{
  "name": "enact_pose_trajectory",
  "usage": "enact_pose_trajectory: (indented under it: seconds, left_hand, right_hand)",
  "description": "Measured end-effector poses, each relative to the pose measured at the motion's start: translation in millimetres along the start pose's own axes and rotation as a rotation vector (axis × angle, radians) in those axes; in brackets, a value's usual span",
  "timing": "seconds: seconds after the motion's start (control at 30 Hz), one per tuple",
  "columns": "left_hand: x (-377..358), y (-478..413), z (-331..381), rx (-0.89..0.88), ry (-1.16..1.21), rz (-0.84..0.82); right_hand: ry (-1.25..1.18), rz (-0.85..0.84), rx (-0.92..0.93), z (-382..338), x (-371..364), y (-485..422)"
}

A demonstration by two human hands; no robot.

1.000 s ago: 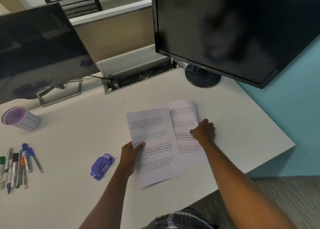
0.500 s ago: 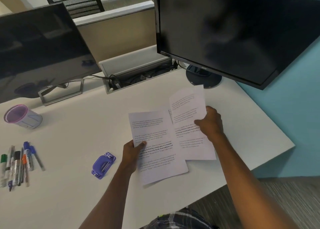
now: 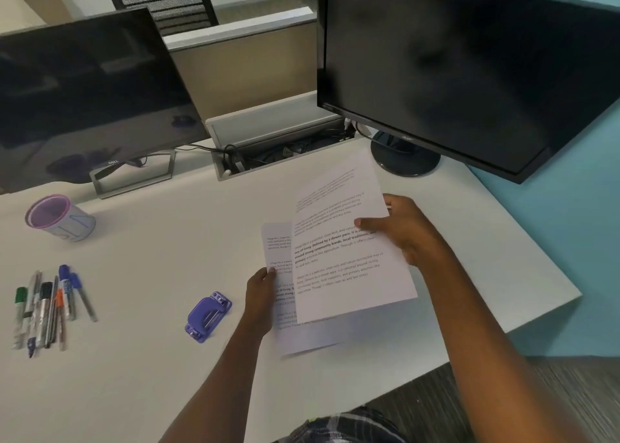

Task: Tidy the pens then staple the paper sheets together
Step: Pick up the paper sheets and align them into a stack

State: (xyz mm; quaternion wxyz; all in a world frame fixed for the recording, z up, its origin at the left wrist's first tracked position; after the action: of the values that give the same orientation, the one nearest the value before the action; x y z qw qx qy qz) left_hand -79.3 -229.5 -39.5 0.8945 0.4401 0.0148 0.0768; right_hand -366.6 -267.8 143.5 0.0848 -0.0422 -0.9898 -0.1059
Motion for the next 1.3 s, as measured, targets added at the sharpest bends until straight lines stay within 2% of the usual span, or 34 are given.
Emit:
enact_pose_trajectory:
  seconds: [0.2, 0.43, 0.7, 0.97, 1.3]
  left_hand:
    - [0.0, 3.9, -0.5, -0.021, -0.001, -0.026]
    - [0.3, 8.2, -0.1, -0.045, -0.003, -0.042]
    - [-2.0, 10.9, 1.1, -0.058, -0.005, -0.046]
    - [-0.3, 8.4, -1.6, -0.032, -0.006, -0.02]
    - [3.1, 6.2, -7.0, -0.048, 0.005, -0.027]
  right_hand:
    - [-0.058, 0.015, -0.14, 74.8, -26.0, -3.3]
    - [0.184, 0.05, -0.168, 137.5, -56.7, 6.6]
    - [0.355, 0.076, -0.081, 141.2, -79.7, 9.8]
    - [0.369, 0.109, -0.08, 144.0, -90.2, 12.9]
    - [0.565, 0.168, 0.029, 130.1, -64.8, 11.4]
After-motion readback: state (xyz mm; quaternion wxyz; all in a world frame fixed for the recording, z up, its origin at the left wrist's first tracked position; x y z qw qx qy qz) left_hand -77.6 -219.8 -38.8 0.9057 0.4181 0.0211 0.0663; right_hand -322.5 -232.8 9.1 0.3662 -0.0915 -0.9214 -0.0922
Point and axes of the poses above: each hand's wrist, its own y-axis away from the middle knuckle, its own x-axis out of the back of the hand, z = x × y, the point moved 6 cm from there along -y, towards the middle knuckle, and after that the axes turned 14 degrees about x, right-handed, at the moved point
